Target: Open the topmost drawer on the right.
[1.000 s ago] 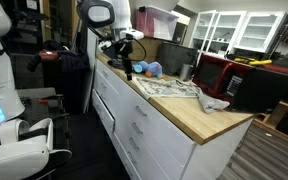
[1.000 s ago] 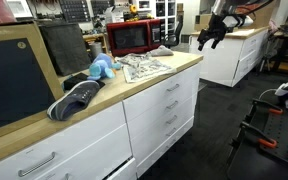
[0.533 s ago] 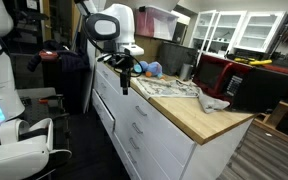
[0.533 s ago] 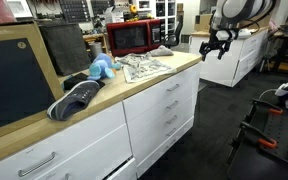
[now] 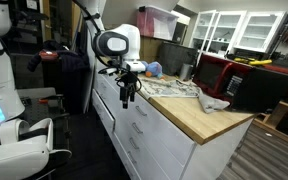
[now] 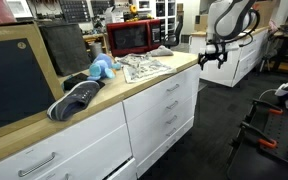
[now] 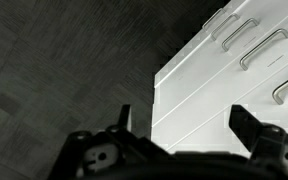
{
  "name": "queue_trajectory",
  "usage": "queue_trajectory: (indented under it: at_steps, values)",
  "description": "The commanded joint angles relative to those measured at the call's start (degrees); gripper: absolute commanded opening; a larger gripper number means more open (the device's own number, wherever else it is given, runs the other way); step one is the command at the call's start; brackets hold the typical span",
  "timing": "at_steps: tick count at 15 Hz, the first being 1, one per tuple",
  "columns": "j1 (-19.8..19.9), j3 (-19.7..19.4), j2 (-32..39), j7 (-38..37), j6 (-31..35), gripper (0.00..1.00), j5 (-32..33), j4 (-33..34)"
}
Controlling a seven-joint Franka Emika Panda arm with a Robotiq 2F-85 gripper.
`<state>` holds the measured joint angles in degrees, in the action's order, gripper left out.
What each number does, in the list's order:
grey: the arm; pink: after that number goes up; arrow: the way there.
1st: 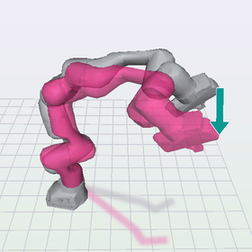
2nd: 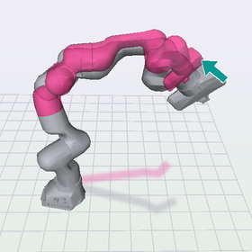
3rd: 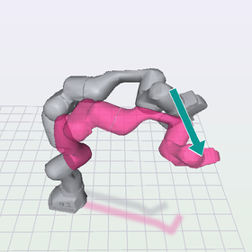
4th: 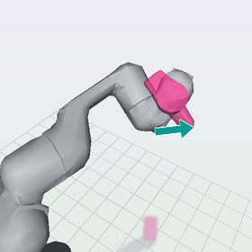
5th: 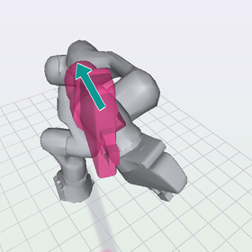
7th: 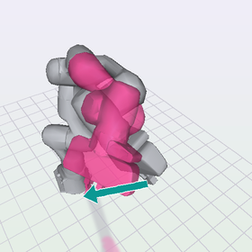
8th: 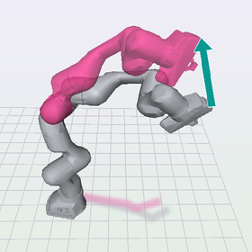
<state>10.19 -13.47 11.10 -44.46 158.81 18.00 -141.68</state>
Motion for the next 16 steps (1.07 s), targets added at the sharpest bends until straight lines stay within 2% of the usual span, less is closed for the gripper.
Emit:
queue_trajectory:
  at_steps: [1, 6, 7, 11, 16]
  values:
    - [-2.6, -2.5, 1.4, 1.0, 0.0, 1.0, -1.3, 0.7]
    - [-3.3, -2.9, 2.8, 0.5, 0.0, 1.0, -1.5, 1.7]
    - [-2.5, -1.8, 3.4, 1.6, -0.8, 1.0, -3.9, 2.2]
    - [-3.9, -3.1, 8.7, -4.7, 1.5, 1.0, -11.2, 4.6]
    - [-6.5, -4.4, 15.1, -8.8, 9.3, 1.0, -20.0, 5.9]
